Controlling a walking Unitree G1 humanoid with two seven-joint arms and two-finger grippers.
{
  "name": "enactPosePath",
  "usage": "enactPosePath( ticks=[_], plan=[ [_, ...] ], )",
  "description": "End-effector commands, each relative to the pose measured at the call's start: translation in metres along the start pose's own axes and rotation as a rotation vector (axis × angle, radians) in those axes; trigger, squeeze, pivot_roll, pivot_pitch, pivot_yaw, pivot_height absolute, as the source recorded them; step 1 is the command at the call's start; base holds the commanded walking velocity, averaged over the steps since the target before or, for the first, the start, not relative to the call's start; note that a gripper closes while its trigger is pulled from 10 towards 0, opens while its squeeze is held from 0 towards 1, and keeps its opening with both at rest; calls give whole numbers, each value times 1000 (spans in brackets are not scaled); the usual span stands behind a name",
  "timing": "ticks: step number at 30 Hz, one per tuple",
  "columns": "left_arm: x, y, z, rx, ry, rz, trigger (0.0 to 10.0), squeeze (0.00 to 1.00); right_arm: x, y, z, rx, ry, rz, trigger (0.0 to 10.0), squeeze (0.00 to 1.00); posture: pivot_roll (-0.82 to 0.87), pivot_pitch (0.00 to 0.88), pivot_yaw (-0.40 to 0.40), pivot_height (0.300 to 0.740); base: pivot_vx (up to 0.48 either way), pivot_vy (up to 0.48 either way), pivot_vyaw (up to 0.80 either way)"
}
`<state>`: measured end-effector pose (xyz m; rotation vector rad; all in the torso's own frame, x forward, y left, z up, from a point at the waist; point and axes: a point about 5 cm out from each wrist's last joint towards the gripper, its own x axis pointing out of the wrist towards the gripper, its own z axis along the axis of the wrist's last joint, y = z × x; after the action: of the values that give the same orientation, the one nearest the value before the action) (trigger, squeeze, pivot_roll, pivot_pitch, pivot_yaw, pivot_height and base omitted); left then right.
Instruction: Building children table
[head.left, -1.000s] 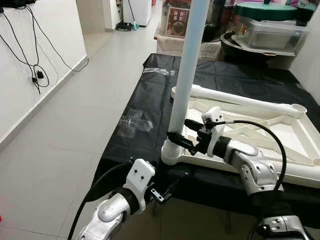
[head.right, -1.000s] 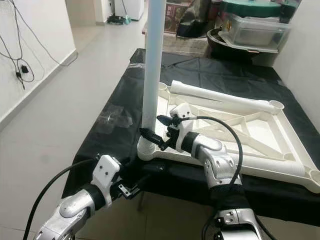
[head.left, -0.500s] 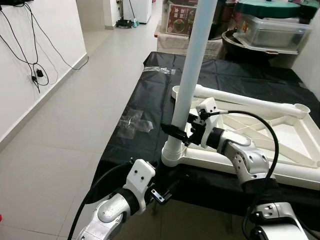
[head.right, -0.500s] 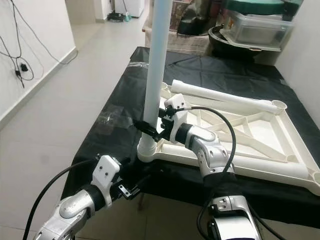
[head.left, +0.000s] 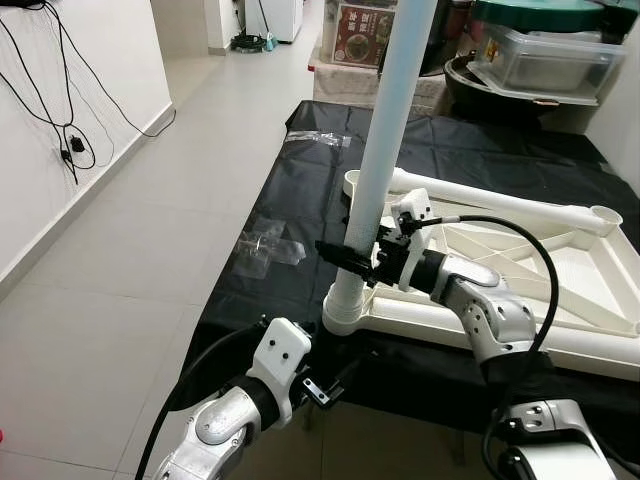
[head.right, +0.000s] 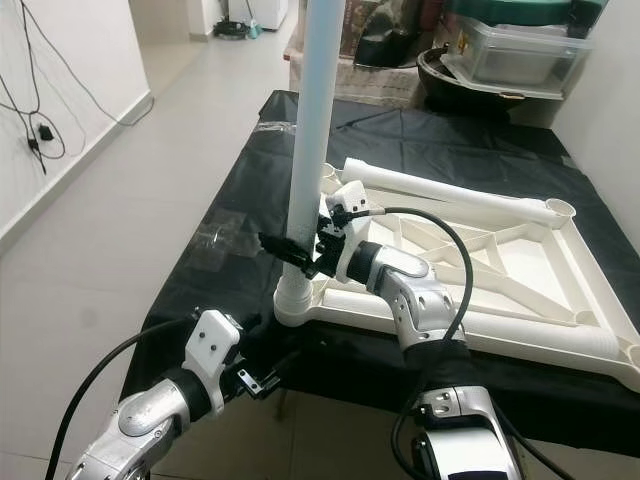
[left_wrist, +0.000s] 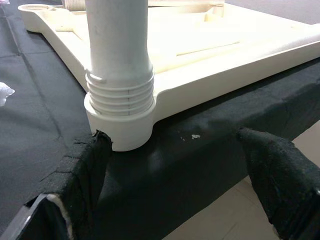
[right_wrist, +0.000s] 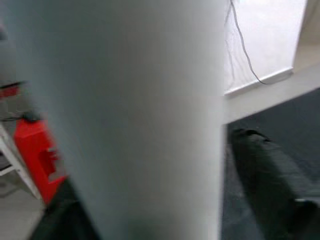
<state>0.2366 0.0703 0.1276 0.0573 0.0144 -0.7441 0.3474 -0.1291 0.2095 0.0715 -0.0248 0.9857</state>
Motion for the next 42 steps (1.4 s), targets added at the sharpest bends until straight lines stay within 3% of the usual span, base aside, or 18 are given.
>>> enactPosePath(
  ticks=[1, 8, 14, 15, 16, 18, 19, 24, 26, 27, 30, 32, 34, 36, 40, 41, 42],
  plan=[
    [-1, -3, -3, 0, 19, -12, 10000, 0, 1, 5, -1, -10, -12, 28, 0, 0, 118, 89, -97, 740, 0, 0, 0],
    [-2, -3, -5, 1, 24, -17, 10000, 0, 0, 7, -9, -13, 2, 26, 0, 0, 117, 77, -93, 740, 0, 0, 0],
    [-2, -2, -6, -2, 29, -16, 10000, 0, -7, 3, -29, -42, 51, -121, 0, 0, 110, 59, -90, 740, 0, 0, 0],
    [-2, -2, -7, -4, 31, -15, 10000, 0, -13, -4, -30, -38, 33, -243, 0, 0, 109, 47, -84, 740, 0, 0, 0],
    [-2, -2, -7, -4, 31, -15, 10000, 0, -13, -4, -30, -38, 33, -243, 0, 0, 109, 47, -84, 740, 0, 0, 0],
    [-2, 0, -8, -5, 32, -15, 10000, 0, -20, -11, -30, -34, 11, -373, 0, 0, 106, 45, -82, 740, 0, 0, 0],
    [-2, 0, -9, -7, 34, -16, 10000, 0, -27, -16, -29, -27, -18, -524, 0, 0, 99, 38, -76, 740, 0, 0, 0],
    [-1, 1, -11, -6, 36, -19, 10000, 0, -38, -19, -32, -35, -31, -806, 0, 0, 93, 27, -68, 740, 0, 0, 0],
    [0, 2, -11, -4, 37, -21, 10000, 0, -49, -23, -35, -28, -34, -1068, 0, 0, 88, 19, -65, 740, 0, 0, 0],
    [0, 2, -11, -4, 37, -21, 10000, 0, -49, -23, -35, -28, -34, -1068, 0, 0, 88, 19, -65, 740, 0, 0, 0],
    [1, 2, -13, -2, 40, -23, 10000, 0, -64, -19, -36, -16, -62, -1389, 0, 0, 95, 8, -65, 740, 0, 0, 0],
    [1, 2, -13, -2, 40, -23, 10000, 0, -64, -19, -36, -16, -62, -1389, 0, 0, 95, 8, -65, 740, 0, 0, 0],
    [2, 3, -13, -1, 42, -23, 10000, 0, -66, -14, -39, 43, -85, -1548, 0, 0, 93, 13, -61, 740, 0, 0, 0],
    [3, 3, -13, -1, 43, -25, 10000, 0, -61, -9, -41, 100, -98, -1627, 0, 0, 98, 20, -60, 740, 0, 0, 0],
    [4, 3, -13, 1, 40, -25, 10000, 0, -44, -3, -41, 166, -109, -1641, 0, 0, 103, 24, -67, 740, 0, 0, 0],
    [4, 4, -13, 2, 39, -23, 10000, 0, -37, -1, -40, 160, -104, -1626, 941, 0, 105, 29, -72, 740, 0, 0, 0],
    [4, 4, -12, 2, 38, -22, 10000, 0, -33, 0, -39, 153, -101, -1616, 941, 0, 105, 29, -72, 740, 0, 0, 0]
  ],
)
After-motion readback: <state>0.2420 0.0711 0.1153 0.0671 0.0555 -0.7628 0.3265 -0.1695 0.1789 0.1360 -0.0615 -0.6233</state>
